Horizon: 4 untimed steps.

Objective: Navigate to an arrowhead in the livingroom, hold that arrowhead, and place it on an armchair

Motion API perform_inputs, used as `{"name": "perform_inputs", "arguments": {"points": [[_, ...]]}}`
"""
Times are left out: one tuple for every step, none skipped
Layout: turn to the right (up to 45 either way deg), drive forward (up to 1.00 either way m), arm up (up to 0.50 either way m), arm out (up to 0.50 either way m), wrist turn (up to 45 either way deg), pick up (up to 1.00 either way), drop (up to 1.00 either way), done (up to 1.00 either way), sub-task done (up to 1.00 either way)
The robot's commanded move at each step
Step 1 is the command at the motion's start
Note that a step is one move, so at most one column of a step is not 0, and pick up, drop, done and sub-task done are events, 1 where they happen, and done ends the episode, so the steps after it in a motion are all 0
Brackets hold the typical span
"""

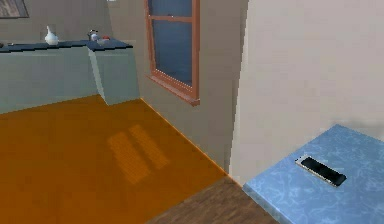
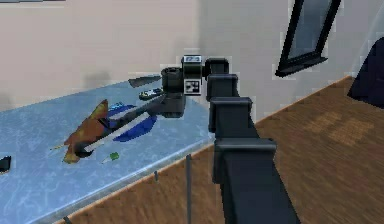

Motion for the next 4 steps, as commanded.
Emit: {"name": "perform_inputs", "arguments": {"points": [[0.0,0.0,0.0,0.0,-45.0,0.0,0.0,0.0,0.0],[0.0,0.0,0.0,-0.24,0.0,0.0,0.0,0.0,0.0],[45.0,0.0,0.0,0.0,0.0,0.0,0.0,0.0,0.0],[45.0,0.0,0.0,0.0,0.0,0.0,0.0,0.0,0.0]]}}
